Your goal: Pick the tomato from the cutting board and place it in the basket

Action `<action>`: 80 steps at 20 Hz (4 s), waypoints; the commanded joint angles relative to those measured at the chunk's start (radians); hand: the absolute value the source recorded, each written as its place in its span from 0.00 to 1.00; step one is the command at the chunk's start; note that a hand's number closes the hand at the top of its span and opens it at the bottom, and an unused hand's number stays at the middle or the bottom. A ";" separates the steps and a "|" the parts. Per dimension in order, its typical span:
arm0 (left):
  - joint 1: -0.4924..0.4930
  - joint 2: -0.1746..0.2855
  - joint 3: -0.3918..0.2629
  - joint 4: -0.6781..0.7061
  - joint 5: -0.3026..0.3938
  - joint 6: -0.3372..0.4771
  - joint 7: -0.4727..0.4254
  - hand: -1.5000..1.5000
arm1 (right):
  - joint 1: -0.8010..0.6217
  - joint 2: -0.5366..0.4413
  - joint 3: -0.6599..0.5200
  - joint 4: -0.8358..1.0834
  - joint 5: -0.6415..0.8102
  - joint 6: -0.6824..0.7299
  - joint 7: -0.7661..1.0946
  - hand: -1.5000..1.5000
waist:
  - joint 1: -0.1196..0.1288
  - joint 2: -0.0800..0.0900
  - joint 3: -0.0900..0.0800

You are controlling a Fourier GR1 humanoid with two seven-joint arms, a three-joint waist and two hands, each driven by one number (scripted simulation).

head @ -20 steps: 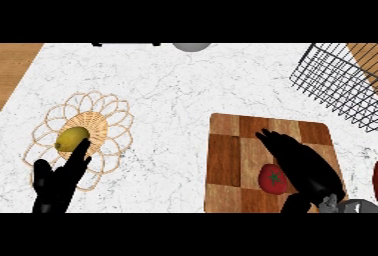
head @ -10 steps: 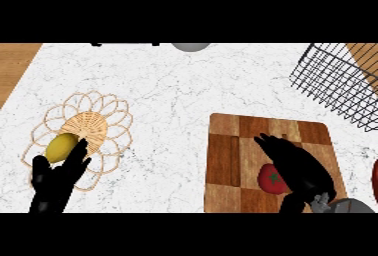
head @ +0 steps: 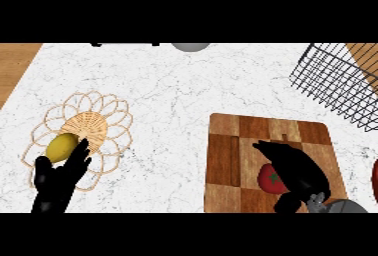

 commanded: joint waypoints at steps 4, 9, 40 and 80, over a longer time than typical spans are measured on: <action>-0.022 -0.022 0.004 0.100 -0.015 -0.001 0.027 0.50 | 0.002 -0.021 0.053 0.016 0.145 -0.053 -0.095 1.00 | -0.007 0.012 -0.017; -0.007 -0.039 0.000 0.075 -0.025 -0.003 0.023 0.50 | -0.046 -0.022 0.003 0.067 0.151 -0.025 -0.158 1.00 | -0.003 0.012 -0.017; -0.031 -0.019 0.023 0.080 -0.012 -0.049 0.034 0.50 | -0.989 0.389 -0.659 0.618 0.655 -0.699 0.661 1.00 | 0.028 0.021 -0.020; -0.038 -0.043 0.076 0.146 -0.045 -0.085 -0.032 0.50 | -0.898 0.061 -1.174 1.138 0.253 -1.020 -0.042 1.00 | 0.016 0.025 -0.017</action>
